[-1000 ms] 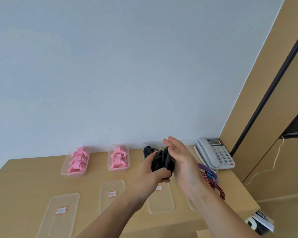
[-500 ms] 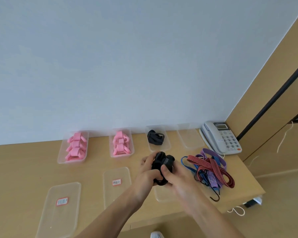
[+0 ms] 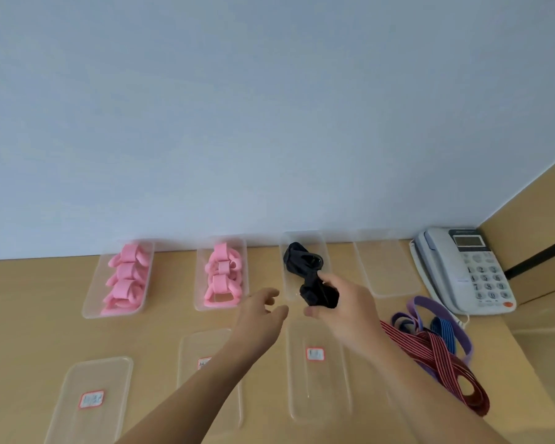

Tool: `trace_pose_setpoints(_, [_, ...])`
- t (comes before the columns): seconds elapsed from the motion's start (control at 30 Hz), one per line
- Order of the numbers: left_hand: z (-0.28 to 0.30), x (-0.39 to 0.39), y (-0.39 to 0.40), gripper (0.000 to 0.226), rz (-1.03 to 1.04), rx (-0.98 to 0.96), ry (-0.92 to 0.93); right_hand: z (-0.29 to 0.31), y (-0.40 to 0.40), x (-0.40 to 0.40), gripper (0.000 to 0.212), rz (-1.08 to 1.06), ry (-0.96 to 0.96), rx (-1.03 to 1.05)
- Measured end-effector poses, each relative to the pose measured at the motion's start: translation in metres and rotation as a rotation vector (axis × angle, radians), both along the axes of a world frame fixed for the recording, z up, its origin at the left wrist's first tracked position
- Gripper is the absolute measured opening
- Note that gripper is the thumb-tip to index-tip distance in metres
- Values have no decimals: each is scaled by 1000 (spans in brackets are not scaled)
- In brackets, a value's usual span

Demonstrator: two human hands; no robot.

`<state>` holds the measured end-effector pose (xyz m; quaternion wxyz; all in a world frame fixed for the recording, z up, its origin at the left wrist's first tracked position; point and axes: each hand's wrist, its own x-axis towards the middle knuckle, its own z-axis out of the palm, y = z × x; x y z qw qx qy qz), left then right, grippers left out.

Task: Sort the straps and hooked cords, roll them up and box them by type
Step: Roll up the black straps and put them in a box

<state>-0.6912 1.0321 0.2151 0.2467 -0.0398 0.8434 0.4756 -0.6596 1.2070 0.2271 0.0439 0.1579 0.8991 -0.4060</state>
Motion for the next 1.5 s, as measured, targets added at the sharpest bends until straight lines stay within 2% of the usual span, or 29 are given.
trace_pose_setpoints(0.1, [-12, -18, 17, 39, 14, -89, 8, -9, 7, -35, 77, 123, -51, 153])
trace_pose_setpoints(0.23, [-26, -36, 33, 32, 111, -59, -63, -24, 9, -72, 67, 283, -193, 254])
trace_pose_setpoints(0.37, [-33, -47, 39, 21, 185, -28, -111, -37, 14, -91, 62, 391, -240, 301])
trace_pose_setpoints(0.6, [-44, -59, 39, 20, 177, -40, -139, -54, 7, -94, 23, 551, -153, 592])
trace_pose_setpoints(0.7, [-48, -60, 39, 20, 186, -36, -135, -59, 15, -92, 11, 560, -114, 524])
trace_pose_setpoints(0.8, [-51, -59, 38, 20, 233, -13, -120, -62, 21, -86, 20, 573, -86, 458])
trace_pose_setpoints(0.9, [-51, -57, 38, 19, 252, 6, -106, -69, 18, -78, 20, 556, 50, 671])
trace_pose_setpoints(0.97, [-48, -56, 36, 18, 236, -3, -92, -71, 15, -76, 18, 505, 104, 725])
trace_pose_setpoints(1.2, [-31, -45, 26, 25, 102, -120, 168, -65, 14, -69, 21, 452, 63, 529])
trace_pose_setpoints(1.27, [-26, -37, 22, 24, 83, -114, 242, -59, 14, -65, 21, 341, 186, 488])
trace_pose_setpoints(1.33, [-23, -29, 19, 24, 67, -107, 300, -54, 10, -63, 37, 262, 281, 533])
trace_pose_setpoints(1.37, [-23, -26, 18, 24, 61, -105, 324, -53, 6, -66, 51, 291, 228, 566])
trace_pose_setpoints(1.43, [-22, -18, 15, 24, 48, -104, 342, -56, -1, -70, 73, 370, 1, 586])
trace_pose_setpoints(1.5, [-20, -11, 12, 23, 39, -104, 342, -65, -6, -69, 76, 414, -169, 589])
